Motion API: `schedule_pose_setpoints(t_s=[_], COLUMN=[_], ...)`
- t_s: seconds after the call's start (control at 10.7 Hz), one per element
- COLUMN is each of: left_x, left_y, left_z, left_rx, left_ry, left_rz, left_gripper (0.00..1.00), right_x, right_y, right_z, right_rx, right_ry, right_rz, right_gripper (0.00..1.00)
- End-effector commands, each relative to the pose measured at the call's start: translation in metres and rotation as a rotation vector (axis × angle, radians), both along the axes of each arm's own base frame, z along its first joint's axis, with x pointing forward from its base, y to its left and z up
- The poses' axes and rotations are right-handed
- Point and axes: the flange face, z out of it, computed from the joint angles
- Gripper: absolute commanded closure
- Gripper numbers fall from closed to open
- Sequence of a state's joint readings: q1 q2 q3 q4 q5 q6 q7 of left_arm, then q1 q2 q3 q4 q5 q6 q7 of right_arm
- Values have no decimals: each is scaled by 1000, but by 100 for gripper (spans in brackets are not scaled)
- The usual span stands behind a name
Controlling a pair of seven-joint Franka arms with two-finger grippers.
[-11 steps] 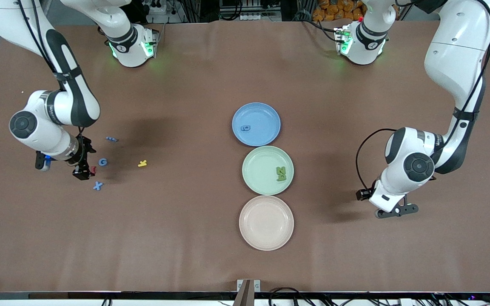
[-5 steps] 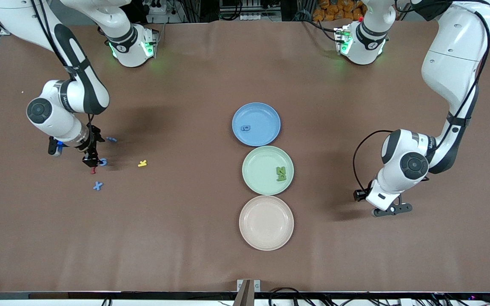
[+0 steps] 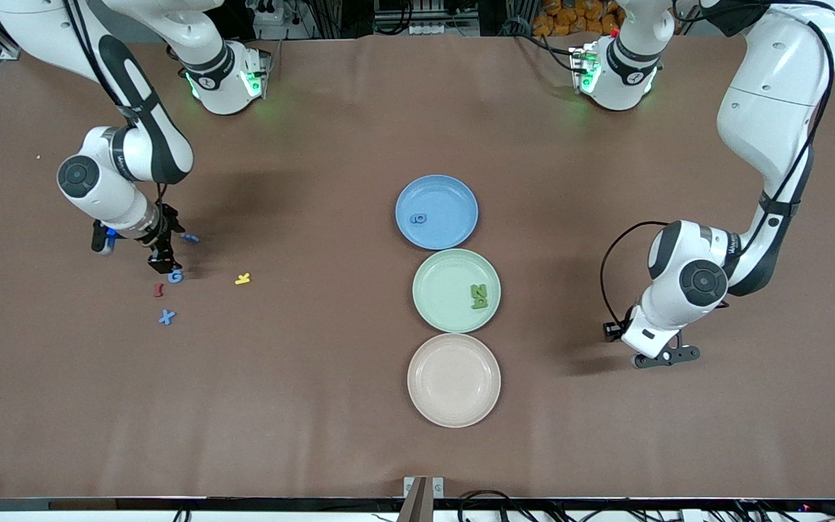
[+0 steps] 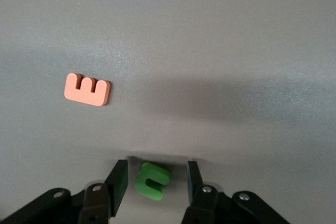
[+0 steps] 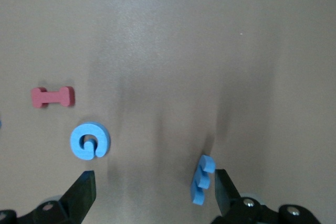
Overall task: Sort letters by color into matching plates
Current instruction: 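Grasp the green u with the left gripper while the right gripper grasps blue m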
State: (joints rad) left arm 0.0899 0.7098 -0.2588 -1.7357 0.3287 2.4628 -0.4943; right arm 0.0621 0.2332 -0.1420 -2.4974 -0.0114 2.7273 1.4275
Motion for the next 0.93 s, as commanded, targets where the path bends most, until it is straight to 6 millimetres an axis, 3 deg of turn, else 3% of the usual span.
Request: schedule_pose_setpoints(t_s=[0.0,0.19,0.37,0.56,0.84], left_x=[-4,-6,-6,-6,-2], left_y=[0,-1,-3,-4,-19], left_z=[-3,-5,-4,-2,17], left_rx=[11,11,10,12,7], left_ry=[-3,2,1,-1,-31], left_rz=[-24,-25,-25,-28,-34], left_gripper=[51,58,99,100,100], right_x=[-18,-24,-29,-33,-38], right_y=[4,5,6,7,8], right_z=[8,7,6,2,-7], right_rx=[9,11,13,13,11], right_ry=[-23,-16,-13,-4,9], right_rz=[-15,-11,-7,-1,8], right_gripper=[0,0,0,0,0])
